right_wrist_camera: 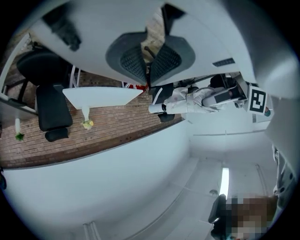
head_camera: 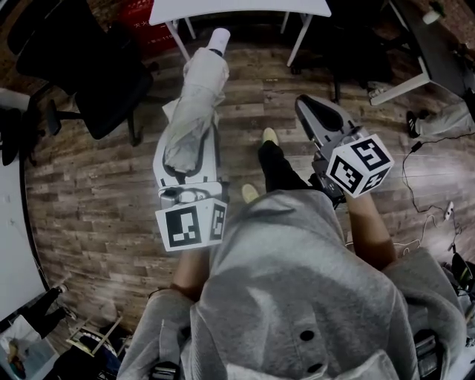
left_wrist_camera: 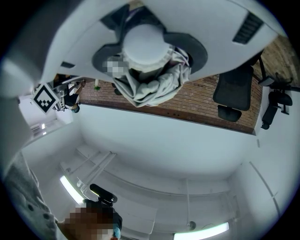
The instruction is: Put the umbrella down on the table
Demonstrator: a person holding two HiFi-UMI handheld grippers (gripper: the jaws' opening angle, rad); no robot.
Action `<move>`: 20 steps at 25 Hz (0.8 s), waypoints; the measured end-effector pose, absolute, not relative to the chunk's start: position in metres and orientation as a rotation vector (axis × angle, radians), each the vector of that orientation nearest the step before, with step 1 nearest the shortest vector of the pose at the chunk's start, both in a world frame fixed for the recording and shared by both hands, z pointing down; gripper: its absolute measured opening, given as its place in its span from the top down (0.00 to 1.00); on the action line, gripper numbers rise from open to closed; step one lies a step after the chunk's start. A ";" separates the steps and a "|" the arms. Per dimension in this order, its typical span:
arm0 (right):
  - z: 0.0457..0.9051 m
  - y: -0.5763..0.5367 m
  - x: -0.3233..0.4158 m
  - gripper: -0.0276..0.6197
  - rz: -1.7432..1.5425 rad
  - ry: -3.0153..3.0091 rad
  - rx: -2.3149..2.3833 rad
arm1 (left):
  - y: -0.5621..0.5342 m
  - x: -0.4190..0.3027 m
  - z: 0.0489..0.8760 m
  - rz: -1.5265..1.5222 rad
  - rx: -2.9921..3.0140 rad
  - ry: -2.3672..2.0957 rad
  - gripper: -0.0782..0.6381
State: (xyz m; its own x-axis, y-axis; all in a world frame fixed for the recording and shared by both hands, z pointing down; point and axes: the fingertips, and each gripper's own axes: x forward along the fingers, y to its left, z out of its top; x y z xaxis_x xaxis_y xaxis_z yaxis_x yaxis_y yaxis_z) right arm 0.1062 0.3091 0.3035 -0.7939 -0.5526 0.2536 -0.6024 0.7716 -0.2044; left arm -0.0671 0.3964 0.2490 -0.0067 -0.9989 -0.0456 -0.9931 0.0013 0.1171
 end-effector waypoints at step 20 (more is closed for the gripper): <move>0.333 0.178 0.129 0.90 0.379 -2.669 0.970 | 0.265 -0.046 0.264 -0.074 2.193 -2.141 0.58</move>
